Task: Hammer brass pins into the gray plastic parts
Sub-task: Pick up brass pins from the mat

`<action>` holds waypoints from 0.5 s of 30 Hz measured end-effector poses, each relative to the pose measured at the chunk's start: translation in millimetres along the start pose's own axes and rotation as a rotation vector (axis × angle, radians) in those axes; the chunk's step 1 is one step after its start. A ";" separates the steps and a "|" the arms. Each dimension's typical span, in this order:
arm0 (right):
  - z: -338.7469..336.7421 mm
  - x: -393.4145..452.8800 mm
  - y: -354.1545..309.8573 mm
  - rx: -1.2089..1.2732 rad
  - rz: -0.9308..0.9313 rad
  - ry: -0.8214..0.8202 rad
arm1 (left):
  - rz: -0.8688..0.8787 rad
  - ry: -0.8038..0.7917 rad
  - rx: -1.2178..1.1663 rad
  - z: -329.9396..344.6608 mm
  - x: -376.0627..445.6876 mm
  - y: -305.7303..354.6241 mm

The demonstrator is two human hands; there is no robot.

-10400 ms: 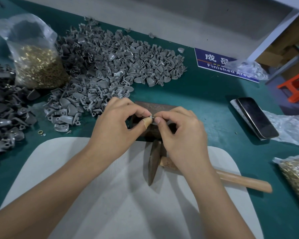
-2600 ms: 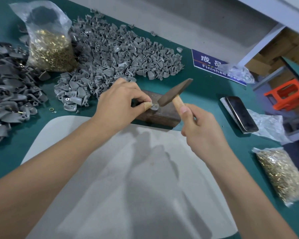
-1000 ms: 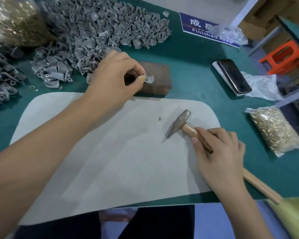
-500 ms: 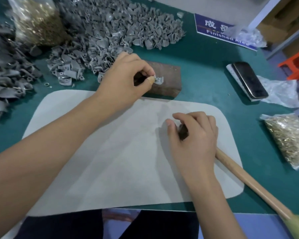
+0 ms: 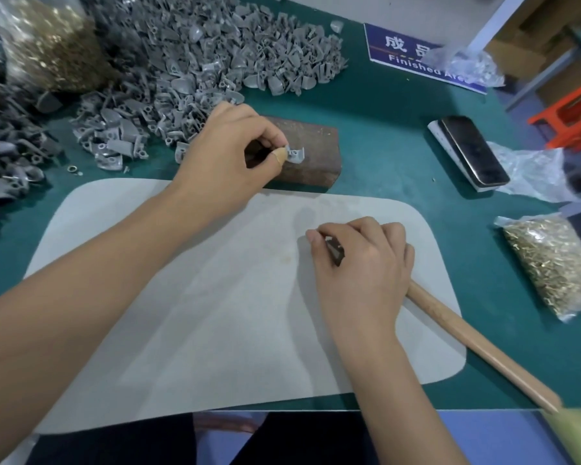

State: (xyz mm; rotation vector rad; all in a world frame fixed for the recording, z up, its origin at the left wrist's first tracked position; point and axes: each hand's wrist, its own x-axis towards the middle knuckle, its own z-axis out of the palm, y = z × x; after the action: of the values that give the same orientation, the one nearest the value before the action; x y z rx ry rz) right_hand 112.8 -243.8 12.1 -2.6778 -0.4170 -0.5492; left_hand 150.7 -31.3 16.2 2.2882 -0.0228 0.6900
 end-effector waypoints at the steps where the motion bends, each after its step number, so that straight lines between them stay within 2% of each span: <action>1: -0.1 0.5 -0.2 -0.008 -0.009 0.003 | -0.001 -0.001 0.001 0.7 0.2 0.5; 5: 0.7 -0.1 1.2 -0.020 -0.065 0.024 | 0.000 -0.004 0.008 1.1 -0.2 1.2; 9: -0.6 -1.7 -0.6 0.068 -0.068 0.021 | -0.010 -0.006 0.006 -0.1 -0.9 1.8; 15: -13.2 9.2 -5.3 0.480 -0.186 0.109 | -0.012 0.039 0.068 -2.5 0.0 0.6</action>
State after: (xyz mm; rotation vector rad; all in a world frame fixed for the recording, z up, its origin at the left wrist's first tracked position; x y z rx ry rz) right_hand 114.9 -242.7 28.8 -2.1535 -0.6756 -0.5622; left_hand 149.4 -30.1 18.1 2.3371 0.0334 0.7395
